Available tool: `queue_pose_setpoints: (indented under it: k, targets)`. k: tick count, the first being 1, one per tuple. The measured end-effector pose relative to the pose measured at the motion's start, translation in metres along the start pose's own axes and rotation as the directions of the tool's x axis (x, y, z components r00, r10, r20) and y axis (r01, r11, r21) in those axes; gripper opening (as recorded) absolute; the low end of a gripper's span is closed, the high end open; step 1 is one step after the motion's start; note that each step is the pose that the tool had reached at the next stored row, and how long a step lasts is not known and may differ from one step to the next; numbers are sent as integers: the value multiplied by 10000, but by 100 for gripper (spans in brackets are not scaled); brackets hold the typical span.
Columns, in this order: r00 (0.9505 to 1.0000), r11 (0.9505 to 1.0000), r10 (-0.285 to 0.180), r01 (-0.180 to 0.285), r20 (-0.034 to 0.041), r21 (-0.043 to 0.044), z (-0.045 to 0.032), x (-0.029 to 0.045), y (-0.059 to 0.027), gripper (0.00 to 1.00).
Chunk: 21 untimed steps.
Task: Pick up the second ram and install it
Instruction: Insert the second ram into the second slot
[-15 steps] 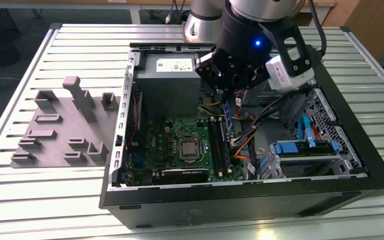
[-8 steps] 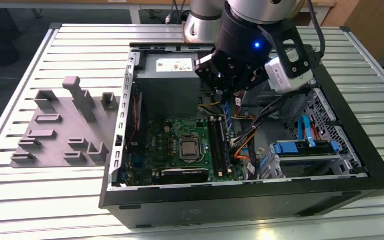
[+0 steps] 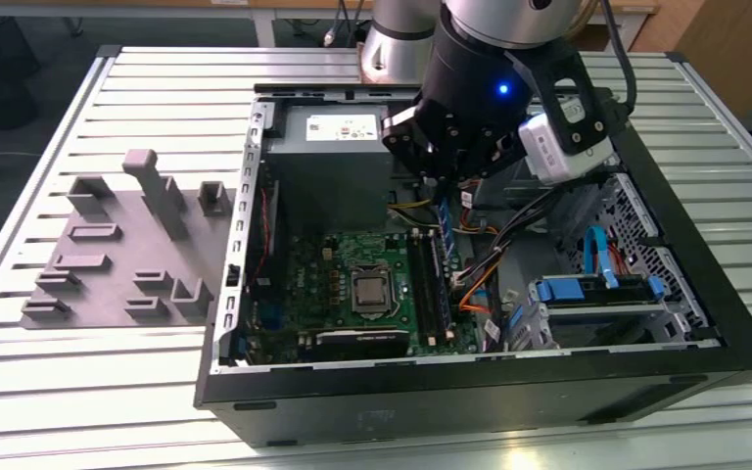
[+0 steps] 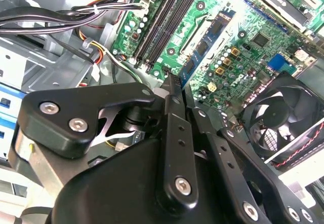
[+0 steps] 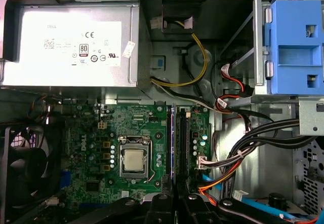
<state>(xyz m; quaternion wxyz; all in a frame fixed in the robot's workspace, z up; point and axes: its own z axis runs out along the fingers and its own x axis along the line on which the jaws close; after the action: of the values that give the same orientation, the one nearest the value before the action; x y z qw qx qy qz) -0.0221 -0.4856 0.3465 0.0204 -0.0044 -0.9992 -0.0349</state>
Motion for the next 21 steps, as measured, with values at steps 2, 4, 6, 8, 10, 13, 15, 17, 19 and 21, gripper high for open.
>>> queue_pose_setpoints:
  k: [2,4,6,8,10,13,15,17,19,21]
  targets:
    - [10000,10000,0,0,0,0,1,0,0,14]
    - [10000,10000,0,0,0,0,2,0,0,14]
    - [10000,10000,0,0,0,0,2,0,0,14]
    - [10000,10000,0,0,1,-2,7,0,0,14]
    - [10000,10000,0,0,0,-3,20,-1,-2,14]
    - [10000,10000,0,0,0,-1,47,-2,-3,14]
    - [10000,10000,0,0,-1,2,48,-2,-3,14]
    - [10000,10000,0,0,0,1,50,-2,-4,14]
    - [10000,10000,0,0,0,0,51,-2,-3,14]
    - [10000,10000,0,0,1,-5,61,-3,-4,14]
